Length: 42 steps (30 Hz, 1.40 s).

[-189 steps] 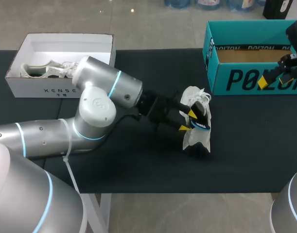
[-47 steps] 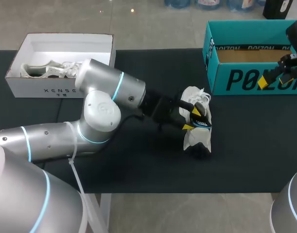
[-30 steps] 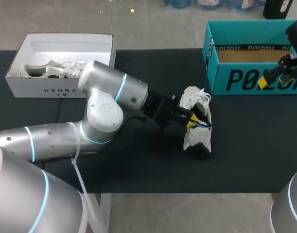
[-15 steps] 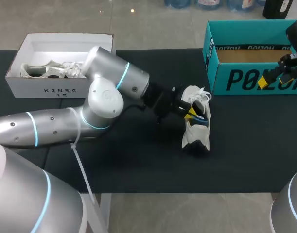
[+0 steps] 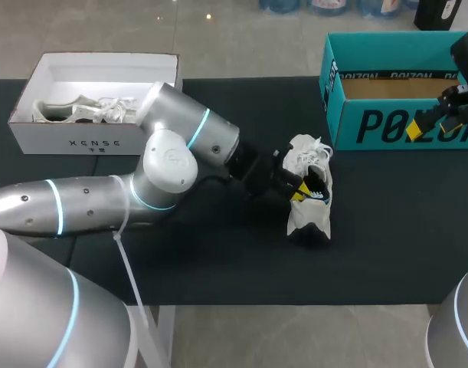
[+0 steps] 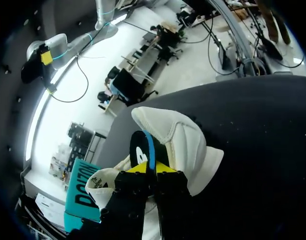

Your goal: Take the shoe out of the shoebox, open the shoe tongue, remove and reinsert the insole, then place the shoe into the shoebox

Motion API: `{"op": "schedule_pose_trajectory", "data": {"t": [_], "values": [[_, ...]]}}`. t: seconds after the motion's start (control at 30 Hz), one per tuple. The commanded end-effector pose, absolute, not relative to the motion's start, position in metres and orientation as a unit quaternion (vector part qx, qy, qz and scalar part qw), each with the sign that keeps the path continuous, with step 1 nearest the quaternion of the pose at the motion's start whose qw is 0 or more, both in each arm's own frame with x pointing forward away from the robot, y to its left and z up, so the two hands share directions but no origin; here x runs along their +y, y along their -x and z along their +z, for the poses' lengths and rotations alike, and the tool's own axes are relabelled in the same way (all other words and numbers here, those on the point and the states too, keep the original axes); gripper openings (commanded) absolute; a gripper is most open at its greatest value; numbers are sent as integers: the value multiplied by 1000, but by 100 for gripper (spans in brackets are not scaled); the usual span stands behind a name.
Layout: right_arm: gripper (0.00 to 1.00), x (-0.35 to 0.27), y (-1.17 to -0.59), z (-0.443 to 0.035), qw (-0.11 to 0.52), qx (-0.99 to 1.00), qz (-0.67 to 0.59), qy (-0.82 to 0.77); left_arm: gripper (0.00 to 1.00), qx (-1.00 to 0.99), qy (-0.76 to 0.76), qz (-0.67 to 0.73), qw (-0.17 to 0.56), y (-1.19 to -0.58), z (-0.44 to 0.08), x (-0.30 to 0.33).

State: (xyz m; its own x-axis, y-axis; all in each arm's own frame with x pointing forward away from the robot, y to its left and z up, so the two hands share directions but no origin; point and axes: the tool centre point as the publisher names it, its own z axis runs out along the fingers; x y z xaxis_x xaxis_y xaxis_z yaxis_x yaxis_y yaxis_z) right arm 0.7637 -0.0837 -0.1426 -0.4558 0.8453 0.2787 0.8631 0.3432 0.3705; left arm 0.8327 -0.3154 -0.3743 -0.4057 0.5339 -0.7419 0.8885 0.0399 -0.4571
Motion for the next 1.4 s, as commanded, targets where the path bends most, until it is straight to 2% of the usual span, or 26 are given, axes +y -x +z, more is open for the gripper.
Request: {"op": "schedule_pose_trajectory", "data": {"t": [0.03, 0.27, 0.37, 0.57, 0.77, 1.4], "values": [[100, -83, -765, -143, 19, -819, -236, 522, 100, 700, -509, -456, 206, -828, -361, -299], [100, -83, -765, -143, 19, -819, -236, 522, 100, 693, -521, -445, 224, -832, -330, -290], [100, -83, -765, -143, 19, -819, -236, 522, 100, 696, -529, -441, 206, -835, -320, -284], [100, -83, -765, -143, 19, -819, -236, 522, 100, 723, -582, -369, 51, -837, -314, -278], [100, -83, -765, -143, 19, -819, -236, 522, 100, 742, -617, -259, -41, -822, -314, -276], [100, -83, -765, -143, 19, -819, -236, 522, 100, 738, -631, -234, -45, -820, -313, -278]]}}
